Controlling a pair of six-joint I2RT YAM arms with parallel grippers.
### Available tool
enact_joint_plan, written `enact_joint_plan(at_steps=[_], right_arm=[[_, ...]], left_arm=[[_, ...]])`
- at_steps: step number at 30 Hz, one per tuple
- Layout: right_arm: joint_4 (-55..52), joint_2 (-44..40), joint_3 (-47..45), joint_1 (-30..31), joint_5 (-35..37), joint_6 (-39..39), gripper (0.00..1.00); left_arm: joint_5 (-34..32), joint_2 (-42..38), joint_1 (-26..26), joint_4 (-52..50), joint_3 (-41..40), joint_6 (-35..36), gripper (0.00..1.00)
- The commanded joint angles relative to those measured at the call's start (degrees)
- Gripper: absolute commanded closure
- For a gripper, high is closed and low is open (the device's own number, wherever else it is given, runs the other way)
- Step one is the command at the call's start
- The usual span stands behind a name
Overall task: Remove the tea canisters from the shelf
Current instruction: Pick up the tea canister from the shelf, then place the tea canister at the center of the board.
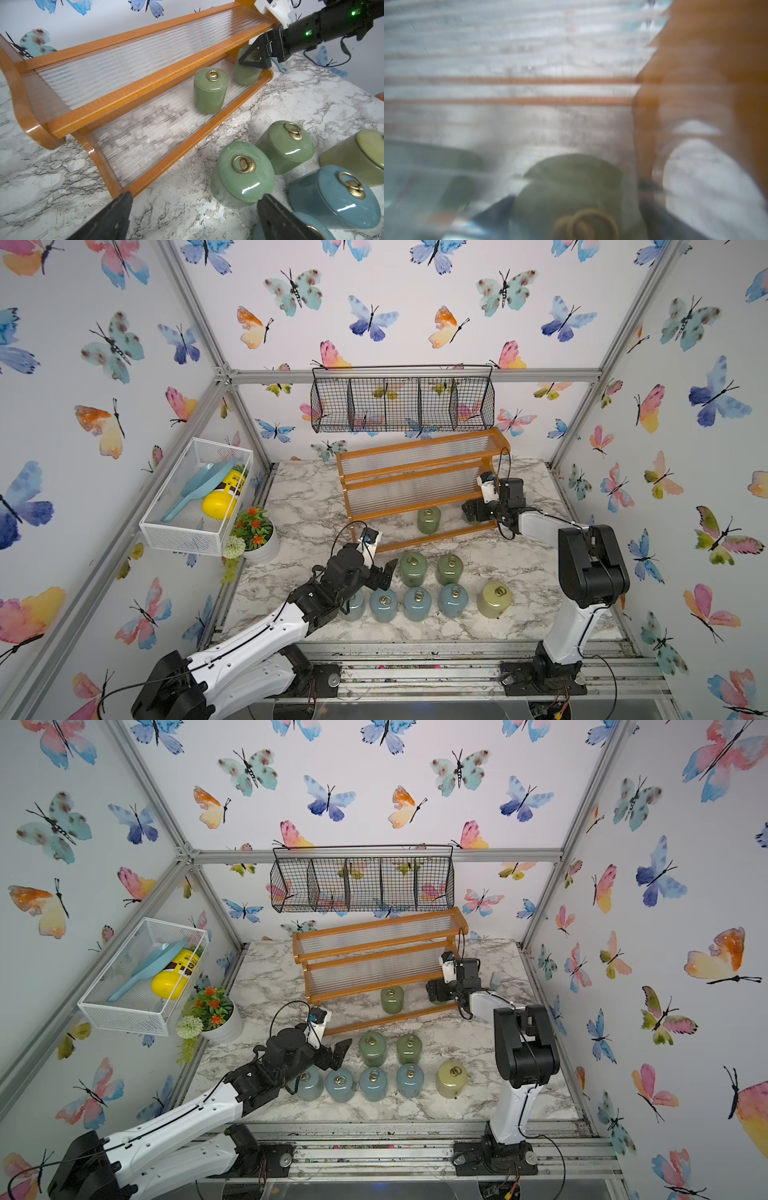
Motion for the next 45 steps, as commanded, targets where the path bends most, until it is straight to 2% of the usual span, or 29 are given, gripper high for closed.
enact_joint_plan(at_steps=[1, 26, 45], right_arm=[[1.0, 1.0, 2.0, -0.2, -0.2, -0.7, 0.12], [-6.8, -14.1, -6.8, -0.2, -1.8, 0.4, 0.21], [-14.9, -27.2, -19.1, 0.7, -1.2, 6.7, 0.23]], left_arm=[[-0.2, -0.1, 0.3, -0.4, 1.3, -0.1, 0.02], [1.2, -0.1, 0.4, 1.9, -0.1, 0.7, 0.01], [2.4, 0.4, 0.4, 2.3, -0.4, 0.5, 0.02]])
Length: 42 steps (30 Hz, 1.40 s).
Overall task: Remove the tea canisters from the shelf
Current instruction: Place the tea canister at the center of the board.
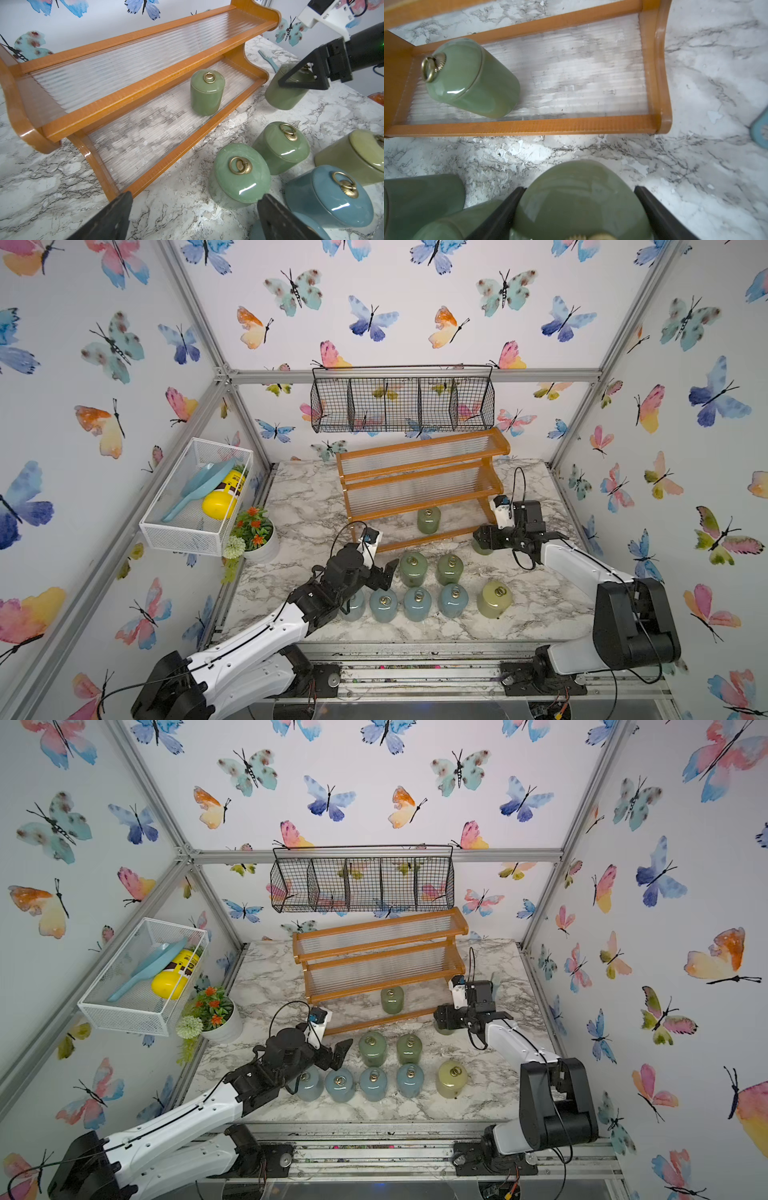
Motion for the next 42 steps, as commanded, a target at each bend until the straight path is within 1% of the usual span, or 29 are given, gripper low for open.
enact_joint_plan(at_steps=[1, 10, 22, 34, 42], right_arm=[[-0.5, -2.5, -1.1, 0.8, -0.3, 1.7, 0.23], [-1.3, -3.9, -5.3, 2.9, 1.9, 4.3, 0.23], [-4.8, -2.8, -4.1, 4.7, 7.9, 4.9, 0.22], [-6.7, -3.2, -3.8, 5.7, 11.2, 5.6, 0.17], [-7.0, -3.4, -3.4, 5.7, 10.2, 5.9, 0.13]], left_arm=[[1.3, 0.4, 0.4, 1.6, -0.5, 0.3, 0.02], [1.9, 0.5, 0.4, 1.7, -0.6, 0.2, 0.02], [2.0, 0.7, 0.4, 1.6, -0.8, 0.1, 0.01], [2.8, 2.7, 0.4, 2.3, 0.2, 0.0, 0.01], [3.9, 2.8, 0.4, 2.7, -0.3, -0.1, 0.02]])
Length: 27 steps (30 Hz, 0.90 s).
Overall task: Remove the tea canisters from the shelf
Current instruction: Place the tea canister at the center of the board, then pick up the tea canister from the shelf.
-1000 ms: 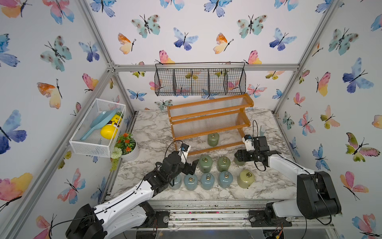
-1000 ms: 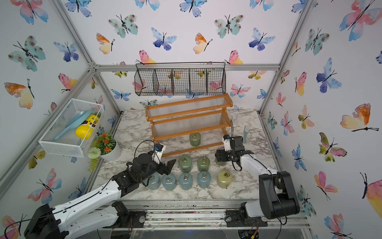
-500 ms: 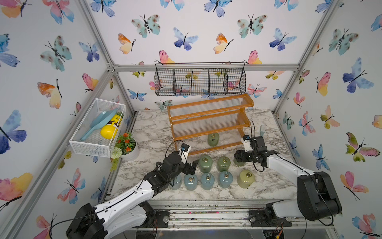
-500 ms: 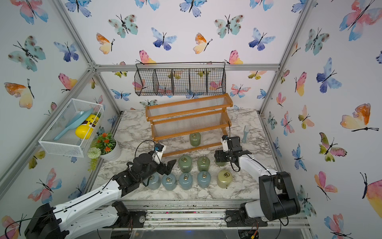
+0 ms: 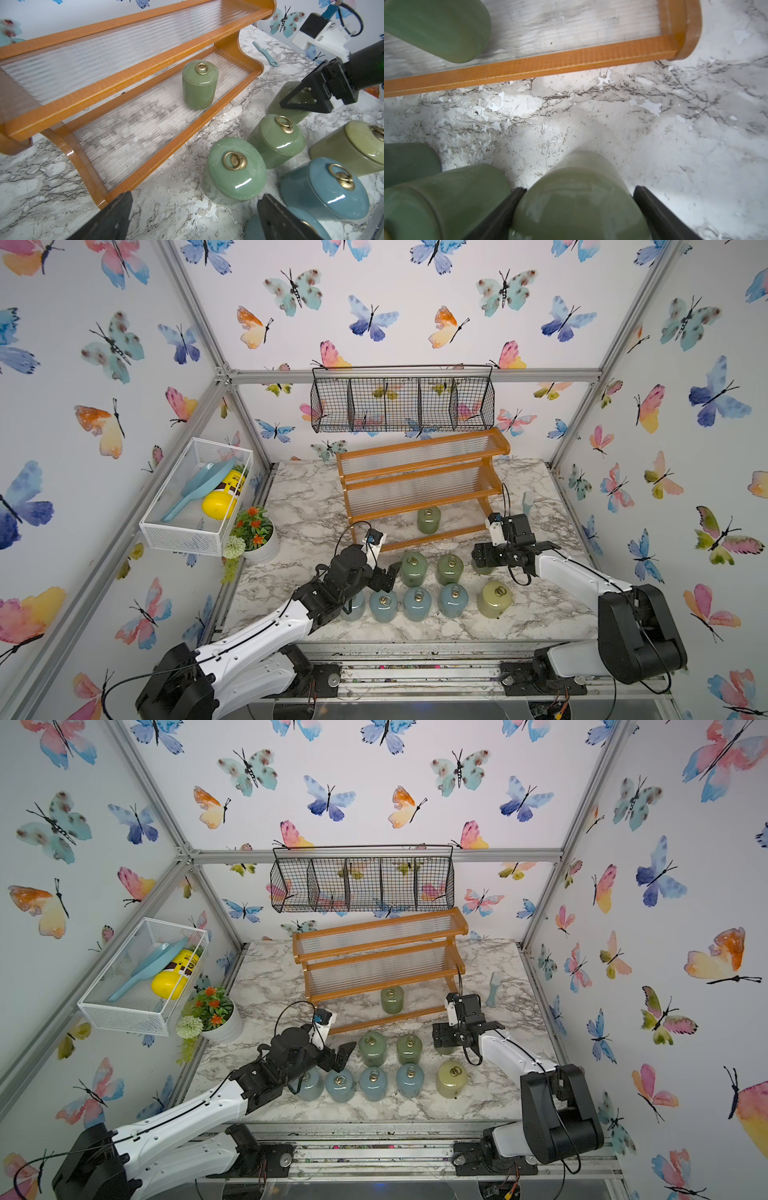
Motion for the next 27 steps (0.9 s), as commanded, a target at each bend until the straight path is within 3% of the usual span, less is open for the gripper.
enact_joint_plan(at_steps=[1, 13, 18, 27], right_arm=[[-1.0, -1.1, 1.4, 0.1, 0.7, 1.0, 0.12], [-1.1, -4.3, 5.9, 0.0, -0.6, 2.7, 0.00], [-0.9, -5.9, 8.7, 0.0, -1.2, 3.0, 0.00], [0.1, -6.5, 10.4, 0.0, -2.4, 3.4, 0.00]], left_arm=[[1.7, 0.4, 0.4, 1.5, 0.0, 0.0, 0.02], [0.5, 7.8, -0.7, 3.4, 5.3, -4.7, 0.01], [-9.6, 15.3, -5.0, -0.2, 12.8, -7.8, 0.02], [-19.8, 27.9, -9.6, -5.6, 25.5, -17.3, 0.02]])
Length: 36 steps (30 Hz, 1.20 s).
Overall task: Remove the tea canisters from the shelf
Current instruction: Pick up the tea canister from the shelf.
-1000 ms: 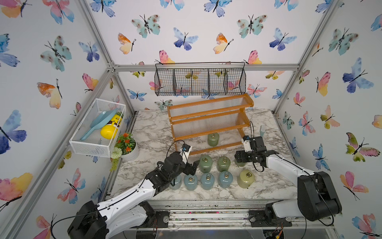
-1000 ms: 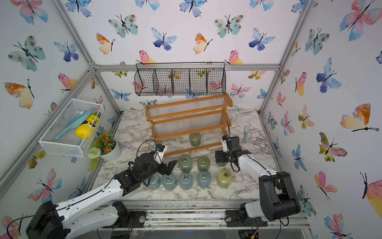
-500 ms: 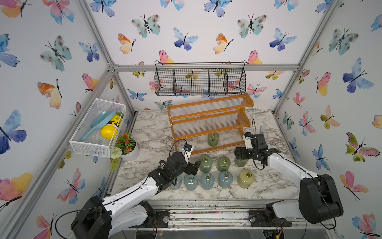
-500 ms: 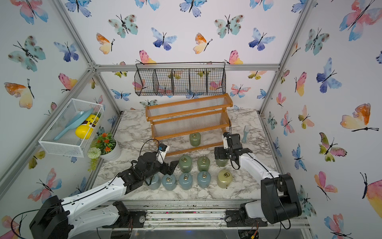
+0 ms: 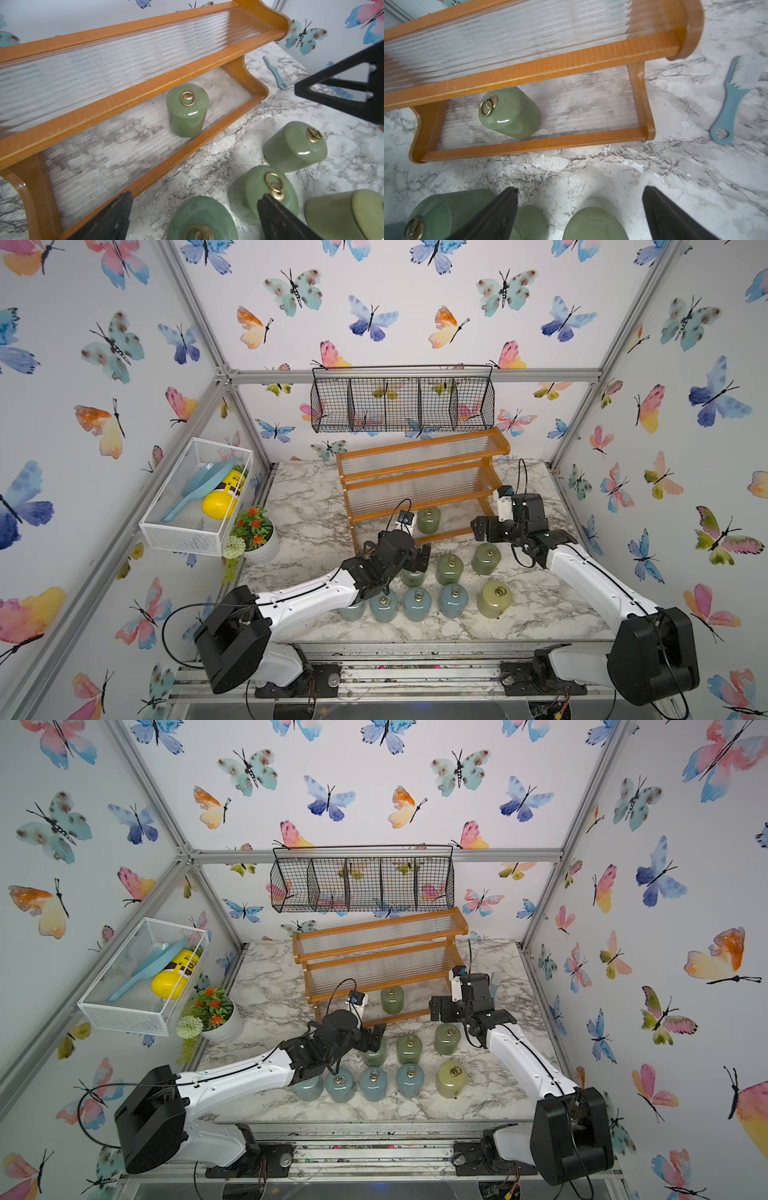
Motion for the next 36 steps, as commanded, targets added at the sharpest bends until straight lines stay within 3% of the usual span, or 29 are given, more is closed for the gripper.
enact_joint_plan(at_steps=[1, 13, 25, 36], right_arm=[[0.2, -1.0, 0.9, 0.1, -1.3, 0.9, 0.00], [0.9, -2.9, -1.1, 0.0, -1.8, 0.6, 0.00], [0.9, -3.8, -2.4, -0.1, -1.3, 0.1, 0.00], [-0.2, -4.4, -2.6, -0.1, -0.8, 0.3, 0.00]], left_arm=[[-6.7, 4.7, -0.9, -5.0, 5.8, -5.5, 0.02], [-9.7, 20.2, -1.2, -12.2, 21.9, -14.8, 0.02], [-11.0, 29.8, -1.3, -13.7, 31.4, -16.0, 0.01], [-13.6, 34.8, -0.4, -13.2, 35.1, -15.8, 0.02]])
